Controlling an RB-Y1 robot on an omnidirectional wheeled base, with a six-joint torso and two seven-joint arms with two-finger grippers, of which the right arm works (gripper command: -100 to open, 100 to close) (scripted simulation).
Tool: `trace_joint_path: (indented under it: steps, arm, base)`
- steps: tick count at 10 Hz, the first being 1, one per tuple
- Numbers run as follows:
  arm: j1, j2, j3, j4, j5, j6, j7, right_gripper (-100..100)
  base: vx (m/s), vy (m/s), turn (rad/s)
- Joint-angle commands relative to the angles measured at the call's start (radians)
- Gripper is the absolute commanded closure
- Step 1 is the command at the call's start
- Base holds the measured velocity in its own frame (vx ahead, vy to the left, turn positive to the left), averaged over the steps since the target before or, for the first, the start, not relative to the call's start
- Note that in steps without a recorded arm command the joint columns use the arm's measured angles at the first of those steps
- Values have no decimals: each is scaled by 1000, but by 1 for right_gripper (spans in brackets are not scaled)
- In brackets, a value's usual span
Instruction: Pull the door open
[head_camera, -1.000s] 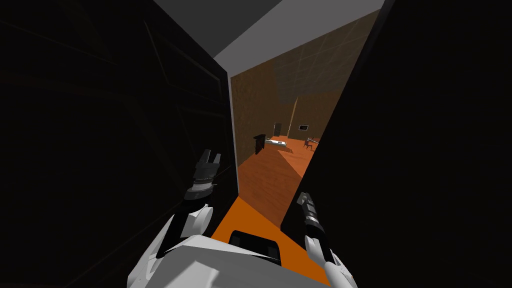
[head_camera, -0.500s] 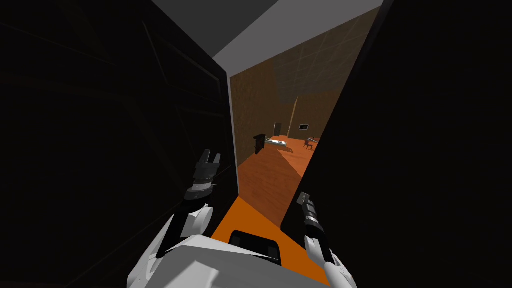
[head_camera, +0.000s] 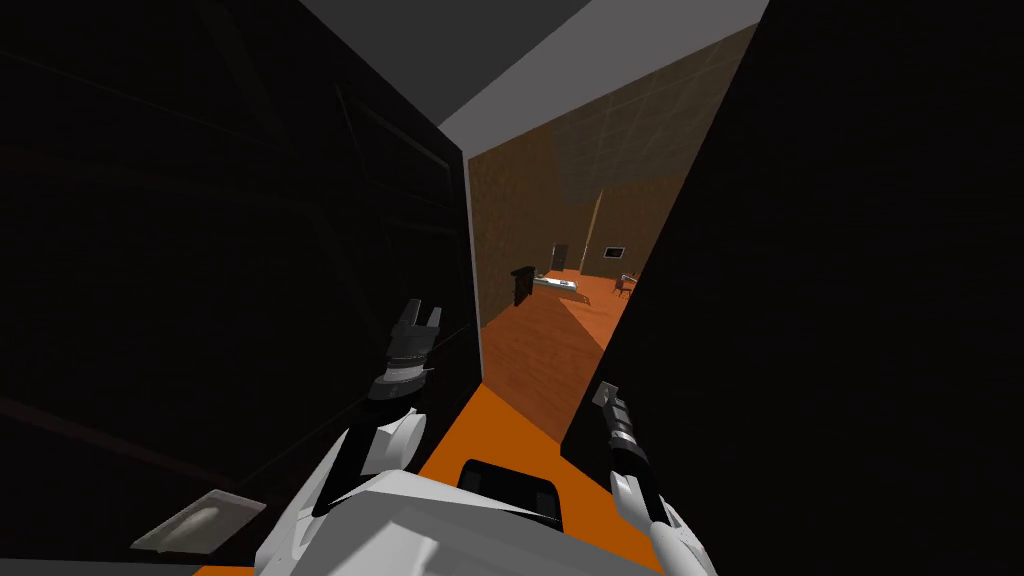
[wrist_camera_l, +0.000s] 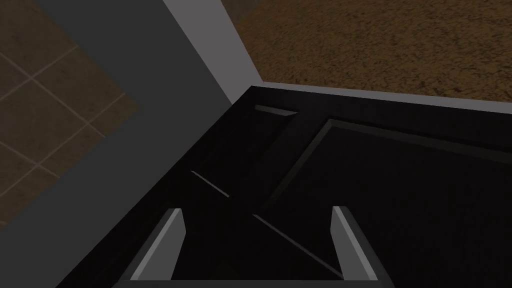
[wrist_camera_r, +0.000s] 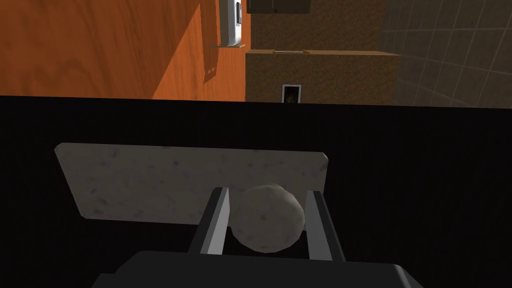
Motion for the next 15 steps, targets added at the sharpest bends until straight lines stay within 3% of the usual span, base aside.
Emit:
trace_joint_path:
  steps: [1, 5, 7, 15]
  arm:
    - [14, -3, 17, -15, 11, 5, -18, 100]
    - [20, -22, 60, -20, 39, -4, -63, 100]
    - [16, -27, 59, -11, 39, -6, -64, 100]
    - [38, -62, 145, -21, 96, -42, -154, 100]
  base:
    - [-211, -33, 104]
    - [-213, -12, 87]
    - [-158, -13, 53]
    - [-217, -50, 92]
